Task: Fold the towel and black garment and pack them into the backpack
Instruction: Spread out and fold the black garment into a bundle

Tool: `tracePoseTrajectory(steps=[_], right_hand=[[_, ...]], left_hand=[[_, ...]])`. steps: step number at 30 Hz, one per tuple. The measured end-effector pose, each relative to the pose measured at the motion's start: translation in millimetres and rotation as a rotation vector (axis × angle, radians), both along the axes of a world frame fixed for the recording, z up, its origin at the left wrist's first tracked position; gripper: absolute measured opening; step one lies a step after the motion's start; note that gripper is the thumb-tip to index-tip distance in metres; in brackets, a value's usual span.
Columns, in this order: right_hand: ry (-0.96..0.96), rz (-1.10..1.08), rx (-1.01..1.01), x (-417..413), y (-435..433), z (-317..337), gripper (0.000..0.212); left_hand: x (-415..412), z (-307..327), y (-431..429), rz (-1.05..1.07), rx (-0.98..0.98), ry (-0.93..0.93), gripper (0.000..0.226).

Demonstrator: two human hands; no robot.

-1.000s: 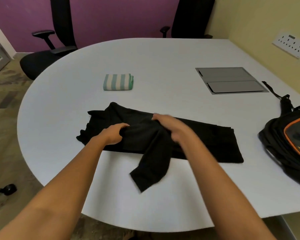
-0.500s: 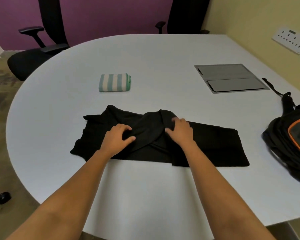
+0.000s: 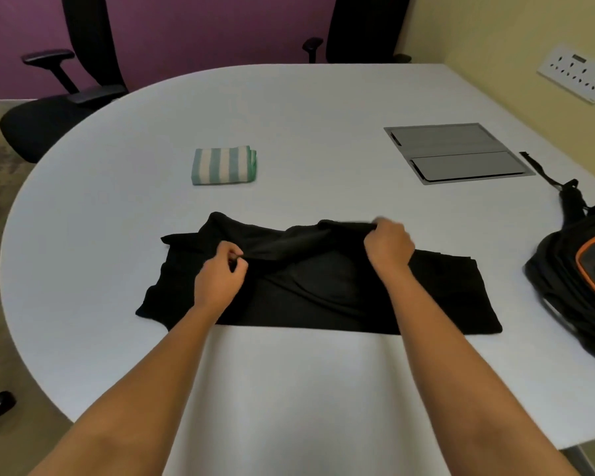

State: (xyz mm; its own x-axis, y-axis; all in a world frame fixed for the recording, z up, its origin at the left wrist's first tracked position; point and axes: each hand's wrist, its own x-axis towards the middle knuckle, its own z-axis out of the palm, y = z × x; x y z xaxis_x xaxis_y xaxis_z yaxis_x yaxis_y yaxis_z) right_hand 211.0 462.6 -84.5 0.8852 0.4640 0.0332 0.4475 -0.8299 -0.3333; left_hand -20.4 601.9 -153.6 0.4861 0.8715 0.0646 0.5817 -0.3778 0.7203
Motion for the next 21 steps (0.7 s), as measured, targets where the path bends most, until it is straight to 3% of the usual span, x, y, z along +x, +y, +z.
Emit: tracePoseTrajectory(steps=[4,8,10,13,16,19,21], right_hand=[[-0.03,-0.015,0.282,21.9,34.3,47.6,0.042],[0.102,0.169,0.538,37.5,64.3,60.8,0.046],[0.193,0.276,0.491,40.9,70.2,53.5,0.043],[0.228,0.373,0.296,39.8,65.2,28.7,0.05],[0.217,0.418,0.205,36.6,38.5,-3.2,0.042],[0.175,0.468,0.062,42.4,-6.6,-34.5,0.026],[0.127,0.509,-0.047,47.8,-37.0,-50.7,0.02]], left_hand=[[4.6,15.8,30.1,0.3,-0.225,-0.245,0.021],[4.6,18.7,59.1,0.449,-0.322,-0.185,0.028],[4.0,16.0,60.6,0.458,-0.275,-0.122,0.027],[9.5,9.2,46.3,0.273,-0.02,-0.101,0.021],[25.5,2.3,25.3,-0.165,0.258,-0.025,0.018],[45.0,-6.3,3.8,-0.571,0.361,0.178,0.026],[56.4,-11.0,-6.7,-0.664,0.361,0.295,0.035]])
